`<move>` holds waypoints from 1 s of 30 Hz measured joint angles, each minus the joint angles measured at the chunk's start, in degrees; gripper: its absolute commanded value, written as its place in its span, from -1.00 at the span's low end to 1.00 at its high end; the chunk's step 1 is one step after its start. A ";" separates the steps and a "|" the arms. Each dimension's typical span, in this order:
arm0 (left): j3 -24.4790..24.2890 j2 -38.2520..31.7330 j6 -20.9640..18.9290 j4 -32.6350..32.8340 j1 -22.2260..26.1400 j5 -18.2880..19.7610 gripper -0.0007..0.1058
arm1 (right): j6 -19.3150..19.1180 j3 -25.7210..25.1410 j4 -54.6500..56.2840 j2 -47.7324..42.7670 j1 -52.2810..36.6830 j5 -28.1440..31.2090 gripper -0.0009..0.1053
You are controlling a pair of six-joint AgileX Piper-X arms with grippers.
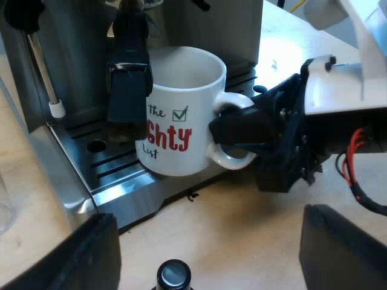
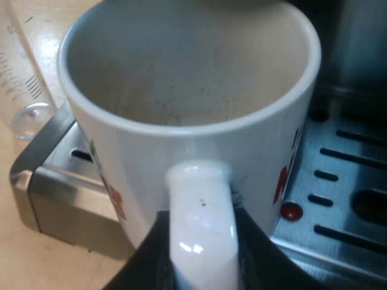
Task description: Place mug into machine
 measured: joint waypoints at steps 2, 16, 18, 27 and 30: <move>0.00 0.00 0.00 0.00 0.00 0.00 0.21 | 0.00 -0.81 -0.03 0.82 0.00 0.83 -0.98; 0.00 0.00 0.00 0.00 0.00 0.00 0.21 | 0.00 -6.72 -0.45 6.00 -2.85 1.27 -0.98; 0.00 0.00 0.00 0.00 0.00 0.00 0.21 | 0.00 -7.11 -0.45 6.27 -3.04 1.27 -0.98; 0.00 0.00 0.00 0.00 0.00 0.00 0.21 | -2.88 -9.28 -0.92 8.48 -3.27 0.61 -0.98; 0.00 0.00 0.00 0.00 0.00 0.00 0.21 | -3.01 -9.98 -1.82 9.41 -3.29 0.56 -0.98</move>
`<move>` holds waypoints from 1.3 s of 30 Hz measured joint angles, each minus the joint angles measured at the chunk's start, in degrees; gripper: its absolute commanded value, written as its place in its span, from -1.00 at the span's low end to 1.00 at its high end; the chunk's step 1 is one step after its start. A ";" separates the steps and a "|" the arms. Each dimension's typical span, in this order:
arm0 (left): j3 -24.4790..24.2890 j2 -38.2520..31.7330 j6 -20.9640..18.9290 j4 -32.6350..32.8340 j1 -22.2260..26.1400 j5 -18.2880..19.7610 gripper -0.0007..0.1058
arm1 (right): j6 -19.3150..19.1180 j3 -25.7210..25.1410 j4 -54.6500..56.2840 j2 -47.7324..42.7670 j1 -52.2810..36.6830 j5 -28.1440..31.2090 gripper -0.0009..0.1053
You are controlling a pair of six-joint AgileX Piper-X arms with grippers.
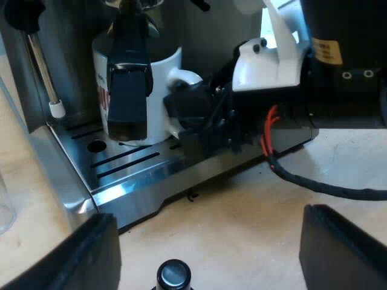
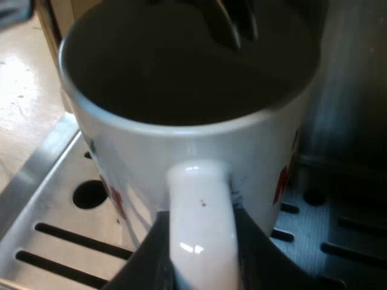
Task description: Place mug into machine
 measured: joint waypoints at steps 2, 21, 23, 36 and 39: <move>0.00 0.00 0.00 0.00 0.00 0.00 0.21 | -0.15 -0.38 -0.33 0.42 0.00 -0.09 -0.98; 0.00 0.00 0.00 0.00 0.00 0.00 0.21 | -0.19 -0.59 1.53 -0.56 0.00 0.12 0.08; 0.00 0.00 0.00 0.00 0.00 0.00 0.21 | -0.19 -0.59 3.59 -1.56 0.00 0.12 0.08; -0.46 0.00 0.00 0.10 0.00 0.00 0.21 | -0.02 -0.59 18.17 -13.11 3.48 1.93 0.08; -1.41 0.00 0.00 0.14 0.00 0.00 0.21 | -0.02 -0.59 21.48 -14.38 4.36 2.24 0.08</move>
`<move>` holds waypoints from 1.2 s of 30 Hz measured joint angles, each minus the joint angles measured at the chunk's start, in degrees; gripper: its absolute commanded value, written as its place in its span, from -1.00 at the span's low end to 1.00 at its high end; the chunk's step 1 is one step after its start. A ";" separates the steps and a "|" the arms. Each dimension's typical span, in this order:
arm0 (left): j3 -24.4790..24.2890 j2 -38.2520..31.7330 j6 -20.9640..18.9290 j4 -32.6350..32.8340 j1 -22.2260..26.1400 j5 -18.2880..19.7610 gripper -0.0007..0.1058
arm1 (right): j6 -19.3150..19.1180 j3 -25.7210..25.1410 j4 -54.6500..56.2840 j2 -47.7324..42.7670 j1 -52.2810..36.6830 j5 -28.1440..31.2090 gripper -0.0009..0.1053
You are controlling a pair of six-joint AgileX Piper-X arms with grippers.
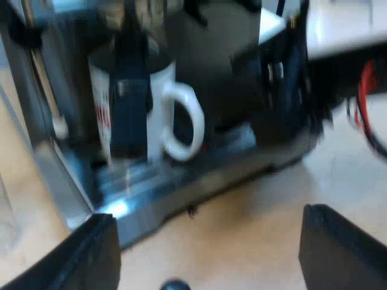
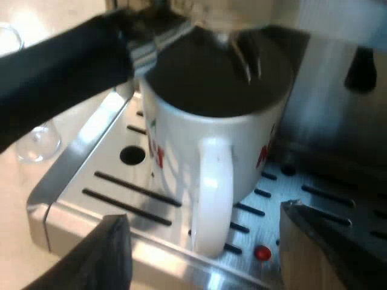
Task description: Place mug into machine
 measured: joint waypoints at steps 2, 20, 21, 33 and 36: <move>-2.45 0.00 0.00 -0.14 0.00 0.00 0.21 | 0.00 0.00 2.41 -1.32 1.18 1.51 0.08; -7.87 -3.87 0.00 0.31 0.00 3.50 0.21 | -2.73 0.00 4.80 -12.67 4.12 3.54 -0.98; -7.87 -3.87 0.00 0.35 0.00 3.69 0.21 | -3.57 0.00 3.73 -12.67 4.12 2.80 -0.98; -7.87 -3.87 0.00 0.33 0.00 3.85 0.21 | -7.63 0.00 -6.97 -8.72 4.12 1.28 -0.98; -7.87 -3.87 0.00 0.33 0.00 3.85 0.21 | -7.71 0.00 -8.85 -7.59 4.12 1.42 -0.98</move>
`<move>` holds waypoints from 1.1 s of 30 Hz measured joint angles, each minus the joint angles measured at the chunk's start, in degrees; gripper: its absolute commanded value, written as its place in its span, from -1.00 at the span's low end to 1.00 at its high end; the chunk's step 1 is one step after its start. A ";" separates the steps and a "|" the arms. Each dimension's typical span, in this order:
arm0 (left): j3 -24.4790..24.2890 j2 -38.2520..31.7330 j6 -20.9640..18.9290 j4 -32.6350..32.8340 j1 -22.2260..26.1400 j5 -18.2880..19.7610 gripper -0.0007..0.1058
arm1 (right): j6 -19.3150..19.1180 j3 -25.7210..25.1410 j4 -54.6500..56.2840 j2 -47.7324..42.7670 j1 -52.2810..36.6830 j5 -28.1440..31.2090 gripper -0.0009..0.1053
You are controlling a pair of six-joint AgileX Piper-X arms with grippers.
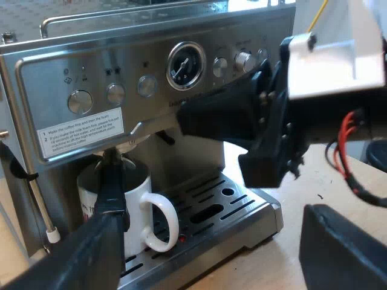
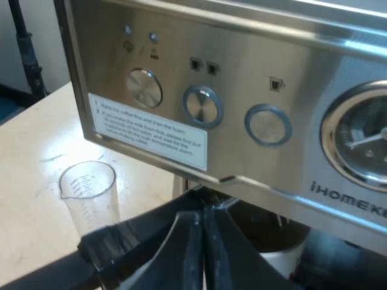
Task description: Place mug into machine
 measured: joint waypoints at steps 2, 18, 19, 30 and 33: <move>0.00 0.00 0.00 0.00 0.00 0.00 0.21 | 0.00 -0.13 -0.61 0.55 -0.40 0.00 -0.98; 0.00 0.00 0.00 0.00 0.00 0.09 0.21 | 0.00 -6.45 -0.13 6.13 -4.49 1.20 -0.98; 0.00 0.00 0.00 0.00 0.00 0.09 0.21 | 0.10 -6.45 -0.13 6.13 -4.81 0.87 -0.98; 0.00 0.00 0.00 0.00 0.00 0.09 0.21 | 0.63 -6.45 0.29 6.01 -5.49 -0.84 -0.98; 0.00 0.00 0.00 0.00 0.00 0.09 0.21 | 0.63 -6.45 0.29 6.01 -5.49 -0.84 -0.98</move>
